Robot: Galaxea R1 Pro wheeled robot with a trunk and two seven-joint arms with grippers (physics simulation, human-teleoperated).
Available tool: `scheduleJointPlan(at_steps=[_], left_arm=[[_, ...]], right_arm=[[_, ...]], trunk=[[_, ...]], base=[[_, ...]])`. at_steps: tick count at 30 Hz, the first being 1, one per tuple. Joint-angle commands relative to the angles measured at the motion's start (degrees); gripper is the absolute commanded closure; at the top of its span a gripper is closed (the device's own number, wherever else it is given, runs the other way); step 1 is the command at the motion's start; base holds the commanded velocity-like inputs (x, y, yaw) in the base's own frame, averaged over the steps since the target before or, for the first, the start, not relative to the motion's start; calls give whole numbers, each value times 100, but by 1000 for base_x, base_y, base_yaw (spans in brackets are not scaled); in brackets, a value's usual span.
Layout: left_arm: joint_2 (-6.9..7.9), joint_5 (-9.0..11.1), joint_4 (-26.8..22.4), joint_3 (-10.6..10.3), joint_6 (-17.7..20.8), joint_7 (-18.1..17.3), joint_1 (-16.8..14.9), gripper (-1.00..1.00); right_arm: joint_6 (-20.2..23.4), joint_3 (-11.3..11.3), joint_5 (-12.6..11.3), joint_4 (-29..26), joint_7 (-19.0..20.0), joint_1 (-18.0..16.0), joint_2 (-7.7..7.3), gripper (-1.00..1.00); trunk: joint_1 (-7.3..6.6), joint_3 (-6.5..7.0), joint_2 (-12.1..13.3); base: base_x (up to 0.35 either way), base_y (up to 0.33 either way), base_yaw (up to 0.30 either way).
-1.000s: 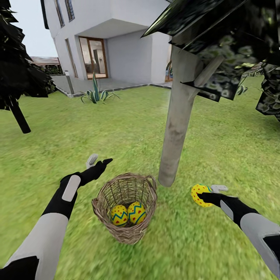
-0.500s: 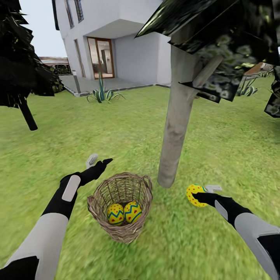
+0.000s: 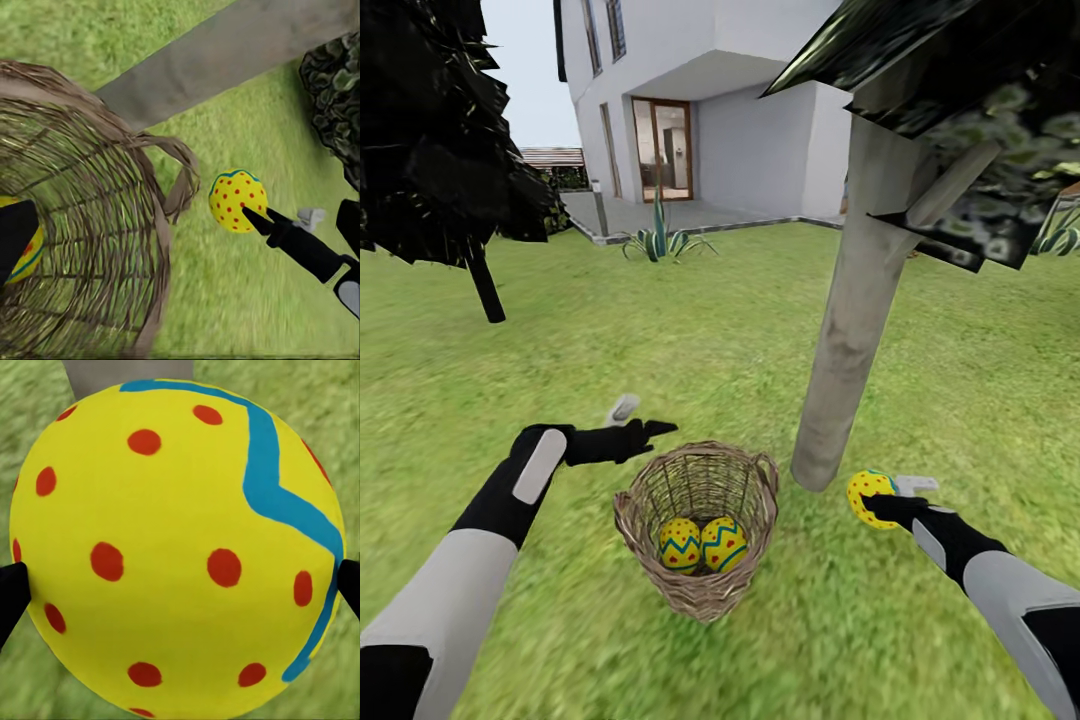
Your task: Take the three Easter eggs out of the wicker basket on the lawn in the garden, then place them on the lawn next to a single tree (choose any tree) so that all three eggs are next to the same tree and none are left in the basket.
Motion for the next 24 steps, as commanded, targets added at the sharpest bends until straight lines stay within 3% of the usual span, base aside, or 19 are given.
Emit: scheduleJointPlan(at_steps=[1, 3, 6, 11, 13, 24], left_arm=[[3, -43, -8, -66, 6, -56, -1, -100], [-141, -40, -25, -123, 9, -93, 46, -100], [-194, -41, 13, -149, 10, -491, 129, -100], [-167, -43, -10, -895, 8, -1240, 158, -100], [-173, -43, -6, -1021, 5, -1372, 161, -100], [-192, -42, 28, -1063, -5, -1412, 165, -100]], right_arm=[[39, 42, -74, 2, -3, -1, -14, 100], [50, 41, -93, 116, -159, 4, 19, 100], [16, 42, -67, 348, -573, 7, 293, 100], [-17, 42, -35, 671, -740, 46, 386, 100], [-20, 42, -14, 729, -743, 91, 422, 100], [-737, 51, 2, 742, -744, 108, 434, 100]], trunk=[[-1, -5, -2], [-1, -5, -2], [-1, -5, -2], [-1, -5, -2], [-1, -5, -2], [219, -184, -403]], base=[[0, 0, 11], [0, 0, 3], [0, 0, 0], [0, 0, 0], [0, 0, 0], [0, 0, 0]])
